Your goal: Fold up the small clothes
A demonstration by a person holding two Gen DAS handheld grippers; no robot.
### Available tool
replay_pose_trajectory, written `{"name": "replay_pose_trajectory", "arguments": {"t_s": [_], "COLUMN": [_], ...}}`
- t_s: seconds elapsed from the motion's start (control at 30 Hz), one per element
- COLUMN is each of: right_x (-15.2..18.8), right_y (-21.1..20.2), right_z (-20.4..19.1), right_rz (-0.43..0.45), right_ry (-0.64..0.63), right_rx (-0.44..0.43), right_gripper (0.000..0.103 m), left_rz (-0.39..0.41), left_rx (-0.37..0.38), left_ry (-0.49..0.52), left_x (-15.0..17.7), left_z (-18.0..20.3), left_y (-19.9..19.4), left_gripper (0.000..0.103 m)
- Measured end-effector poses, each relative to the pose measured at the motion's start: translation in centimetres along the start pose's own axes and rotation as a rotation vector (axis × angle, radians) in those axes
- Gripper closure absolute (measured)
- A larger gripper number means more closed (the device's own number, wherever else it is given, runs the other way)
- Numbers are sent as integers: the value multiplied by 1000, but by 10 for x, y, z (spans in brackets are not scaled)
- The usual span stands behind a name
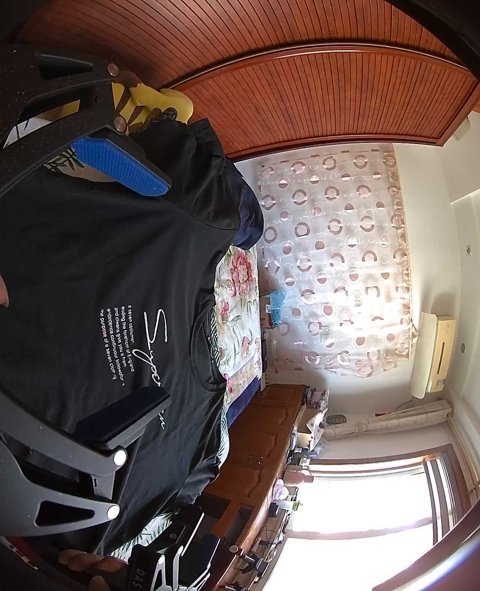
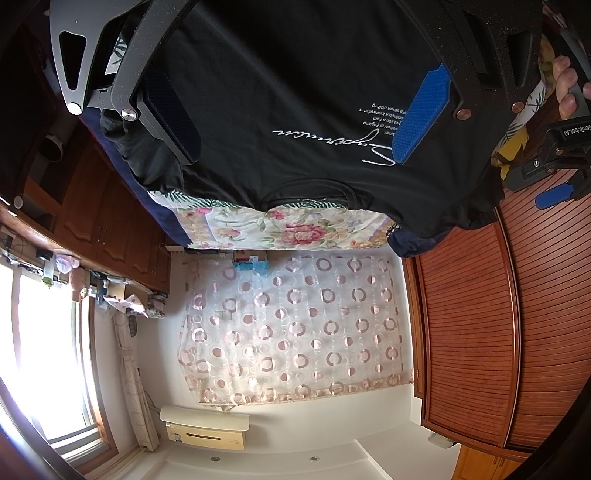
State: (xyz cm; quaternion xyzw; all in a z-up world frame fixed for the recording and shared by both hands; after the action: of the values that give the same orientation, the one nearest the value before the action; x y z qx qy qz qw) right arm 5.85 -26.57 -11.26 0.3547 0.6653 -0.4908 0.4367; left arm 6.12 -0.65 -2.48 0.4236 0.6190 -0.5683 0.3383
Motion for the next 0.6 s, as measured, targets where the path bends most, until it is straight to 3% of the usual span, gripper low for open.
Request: {"name": "replay_pose_trajectory", "arguments": {"t_s": [0.6], "right_x": [5], "right_y": [6], "right_z": [-1], "right_rz": [-16], "right_ry": [-3], "right_rx": [2], "right_gripper": [0], "left_rz": [-10], "left_rx": [0], "left_ry": [-2], "left_x": [-3], "left_z": [-5], "left_y": [-1], "left_gripper": [0]}}
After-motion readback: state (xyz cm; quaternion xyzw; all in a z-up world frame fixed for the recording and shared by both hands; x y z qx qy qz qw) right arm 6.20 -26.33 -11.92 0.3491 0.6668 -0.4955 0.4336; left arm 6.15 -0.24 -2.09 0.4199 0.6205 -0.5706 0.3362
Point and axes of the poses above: each gripper's, at about its wrist camera, not at the fingertips, and y roughly the way its jaws point, z to its right, x to its underside, the point moved 7 cm from there along y, roughly the way its jaws point, and after that the axes turned 7 degrees about y, right-handed, at the moved point
